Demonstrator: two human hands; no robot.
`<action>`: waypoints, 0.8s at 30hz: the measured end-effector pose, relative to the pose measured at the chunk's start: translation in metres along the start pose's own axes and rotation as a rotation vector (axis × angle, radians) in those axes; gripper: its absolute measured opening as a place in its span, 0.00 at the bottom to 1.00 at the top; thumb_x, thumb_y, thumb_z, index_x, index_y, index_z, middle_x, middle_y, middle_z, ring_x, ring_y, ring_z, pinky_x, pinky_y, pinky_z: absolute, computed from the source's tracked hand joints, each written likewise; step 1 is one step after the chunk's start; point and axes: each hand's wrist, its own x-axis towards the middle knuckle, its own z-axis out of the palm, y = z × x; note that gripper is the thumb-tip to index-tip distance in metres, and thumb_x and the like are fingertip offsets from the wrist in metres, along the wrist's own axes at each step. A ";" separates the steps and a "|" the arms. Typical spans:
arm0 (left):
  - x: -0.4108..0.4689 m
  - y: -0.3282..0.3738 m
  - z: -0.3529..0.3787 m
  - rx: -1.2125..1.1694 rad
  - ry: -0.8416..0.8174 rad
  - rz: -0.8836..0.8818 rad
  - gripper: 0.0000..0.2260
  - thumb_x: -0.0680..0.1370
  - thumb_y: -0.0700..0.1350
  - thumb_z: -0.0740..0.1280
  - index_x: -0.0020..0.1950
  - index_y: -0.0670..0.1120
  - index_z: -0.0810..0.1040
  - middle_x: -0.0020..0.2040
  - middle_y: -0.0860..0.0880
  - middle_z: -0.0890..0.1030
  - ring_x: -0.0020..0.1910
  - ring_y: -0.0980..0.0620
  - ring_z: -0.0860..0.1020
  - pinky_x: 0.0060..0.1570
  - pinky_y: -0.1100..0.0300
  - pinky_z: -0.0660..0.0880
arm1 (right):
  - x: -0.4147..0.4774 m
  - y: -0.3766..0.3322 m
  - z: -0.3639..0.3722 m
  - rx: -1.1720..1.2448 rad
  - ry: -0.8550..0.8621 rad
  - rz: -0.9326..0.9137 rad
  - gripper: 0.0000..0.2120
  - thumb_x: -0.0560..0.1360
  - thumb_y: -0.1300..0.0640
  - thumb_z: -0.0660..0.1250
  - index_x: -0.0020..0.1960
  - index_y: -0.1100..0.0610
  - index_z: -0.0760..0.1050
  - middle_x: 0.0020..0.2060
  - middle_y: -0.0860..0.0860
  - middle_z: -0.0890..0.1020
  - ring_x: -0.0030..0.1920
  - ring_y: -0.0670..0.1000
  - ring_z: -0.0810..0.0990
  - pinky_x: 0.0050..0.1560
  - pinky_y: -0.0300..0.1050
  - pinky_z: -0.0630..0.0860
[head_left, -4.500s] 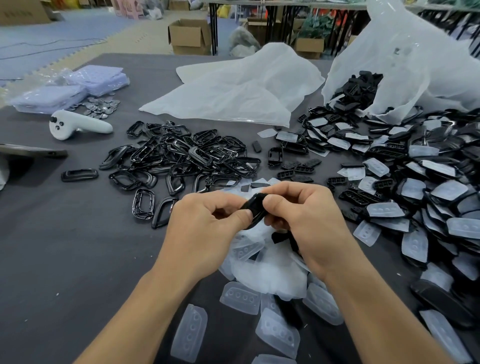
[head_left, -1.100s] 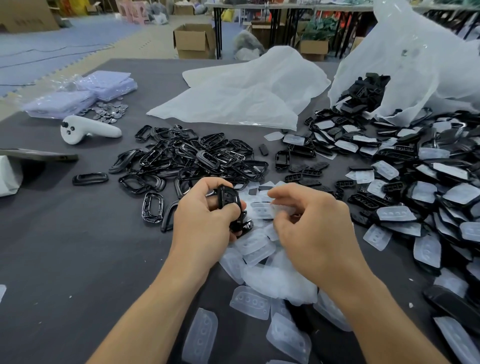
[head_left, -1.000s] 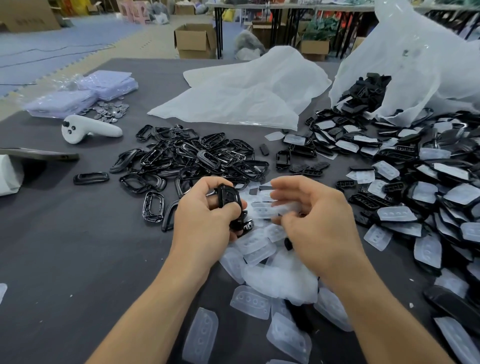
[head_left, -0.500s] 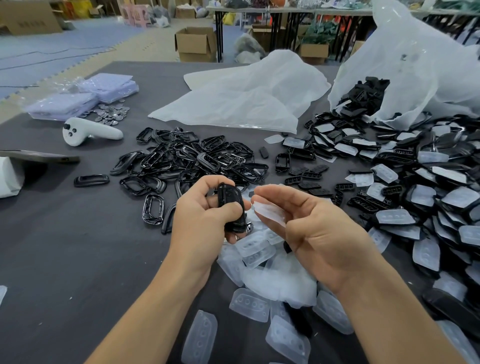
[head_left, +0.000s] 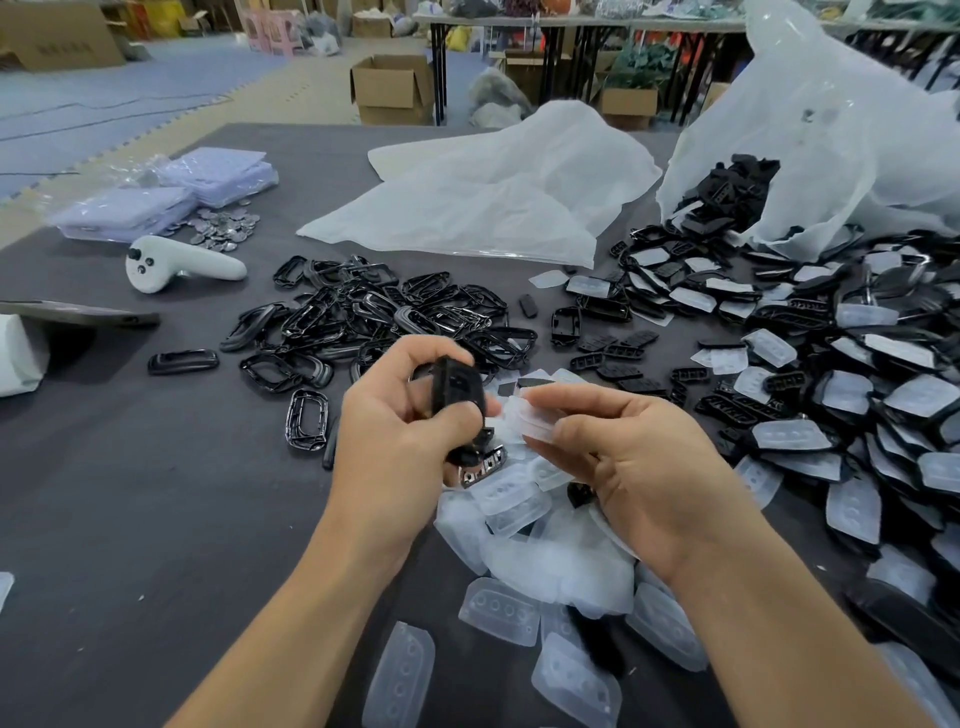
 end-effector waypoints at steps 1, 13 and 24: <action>-0.001 0.001 -0.001 0.061 -0.088 0.035 0.17 0.71 0.36 0.68 0.49 0.58 0.81 0.41 0.46 0.87 0.30 0.53 0.77 0.24 0.63 0.70 | 0.001 0.001 0.000 -0.025 0.015 -0.002 0.18 0.74 0.78 0.65 0.41 0.61 0.88 0.45 0.59 0.88 0.44 0.52 0.88 0.44 0.37 0.82; 0.000 -0.005 0.004 0.273 -0.075 0.109 0.15 0.73 0.41 0.70 0.54 0.60 0.82 0.42 0.52 0.88 0.36 0.44 0.80 0.36 0.58 0.77 | -0.002 -0.005 -0.004 0.238 -0.149 0.108 0.26 0.70 0.80 0.51 0.58 0.70 0.81 0.51 0.66 0.85 0.47 0.59 0.85 0.49 0.45 0.85; 0.000 -0.006 0.008 -0.076 -0.050 -0.203 0.15 0.73 0.29 0.72 0.53 0.47 0.83 0.41 0.47 0.87 0.29 0.52 0.80 0.24 0.65 0.72 | -0.004 0.002 0.005 -0.159 0.188 -0.225 0.09 0.75 0.63 0.73 0.38 0.54 0.86 0.32 0.54 0.83 0.31 0.49 0.78 0.32 0.40 0.76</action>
